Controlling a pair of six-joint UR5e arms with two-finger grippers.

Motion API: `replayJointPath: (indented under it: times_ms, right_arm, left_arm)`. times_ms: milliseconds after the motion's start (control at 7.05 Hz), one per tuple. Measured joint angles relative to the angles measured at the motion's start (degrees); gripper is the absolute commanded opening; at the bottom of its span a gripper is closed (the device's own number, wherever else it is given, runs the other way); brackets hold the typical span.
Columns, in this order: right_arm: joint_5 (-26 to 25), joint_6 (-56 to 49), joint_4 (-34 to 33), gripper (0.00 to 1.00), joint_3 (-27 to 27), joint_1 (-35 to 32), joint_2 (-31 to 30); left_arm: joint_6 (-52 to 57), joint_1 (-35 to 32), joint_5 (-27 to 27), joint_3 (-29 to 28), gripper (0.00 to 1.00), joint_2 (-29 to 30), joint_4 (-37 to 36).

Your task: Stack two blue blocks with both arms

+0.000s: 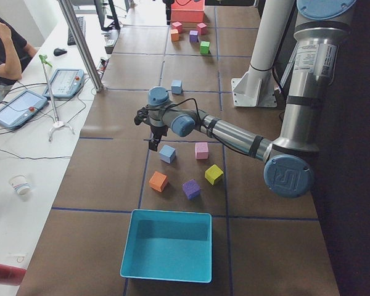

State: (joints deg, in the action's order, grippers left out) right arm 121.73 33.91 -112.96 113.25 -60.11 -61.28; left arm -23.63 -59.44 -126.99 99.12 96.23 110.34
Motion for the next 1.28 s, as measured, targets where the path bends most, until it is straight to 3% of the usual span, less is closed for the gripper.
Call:
replayJointPath:
  times_ms: [994, 1135, 1277]
  right_arm:
    - [0.4, -2.0, 0.0, 1.00, 0.0, -1.3, -2.1]
    - [0.4, -2.1, 0.0, 1.00, 0.0, -1.4, -2.1]
    - [0.4, -2.1, 0.0, 1.00, 0.0, -1.6, -2.1]
  left_arm:
    - [-3.3, 7.9, 3.1, -6.4, 1.00, 0.9, 3.4]
    - [-3.3, 8.7, 3.2, -7.4, 0.68, 1.2, 3.5]
    - [-3.4, 9.1, 3.3, -7.6, 0.27, 1.5, 3.5]
